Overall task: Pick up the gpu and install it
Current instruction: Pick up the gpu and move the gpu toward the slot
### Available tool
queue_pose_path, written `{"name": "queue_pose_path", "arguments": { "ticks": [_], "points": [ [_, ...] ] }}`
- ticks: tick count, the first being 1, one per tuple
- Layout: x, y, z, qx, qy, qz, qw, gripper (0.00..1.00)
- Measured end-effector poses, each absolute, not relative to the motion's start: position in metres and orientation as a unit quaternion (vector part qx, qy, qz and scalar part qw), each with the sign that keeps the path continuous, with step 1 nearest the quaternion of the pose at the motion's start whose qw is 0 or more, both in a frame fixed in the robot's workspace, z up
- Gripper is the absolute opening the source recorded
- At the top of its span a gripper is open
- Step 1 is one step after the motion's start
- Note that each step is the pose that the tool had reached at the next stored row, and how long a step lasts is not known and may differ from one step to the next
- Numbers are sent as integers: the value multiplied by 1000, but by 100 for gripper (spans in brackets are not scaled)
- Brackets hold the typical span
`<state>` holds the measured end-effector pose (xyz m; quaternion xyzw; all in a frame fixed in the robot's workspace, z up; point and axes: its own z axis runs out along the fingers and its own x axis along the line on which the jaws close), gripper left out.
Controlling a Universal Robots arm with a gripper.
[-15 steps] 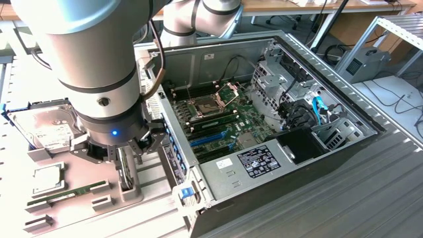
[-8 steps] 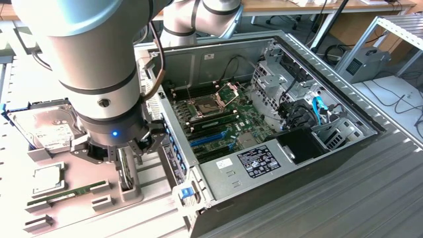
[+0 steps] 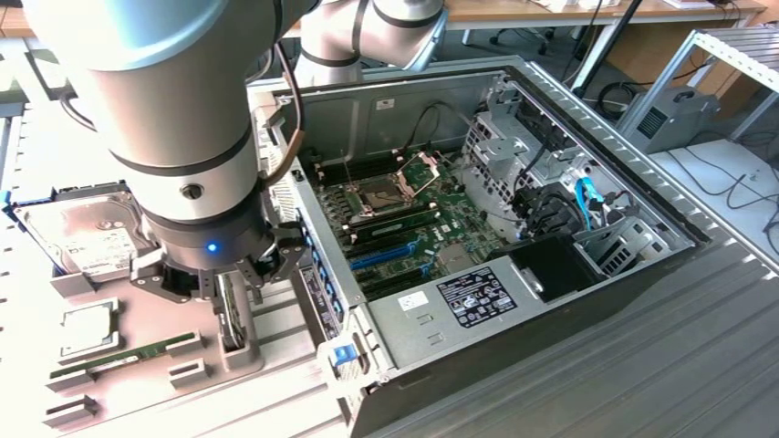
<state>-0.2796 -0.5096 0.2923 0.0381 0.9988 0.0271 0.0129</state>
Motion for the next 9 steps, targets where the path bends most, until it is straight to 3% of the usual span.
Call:
{"name": "queue_pose_path", "arguments": {
  "ticks": [9],
  "points": [
    [-280,-510,290,38,999,27,13,42]
  ]
}}
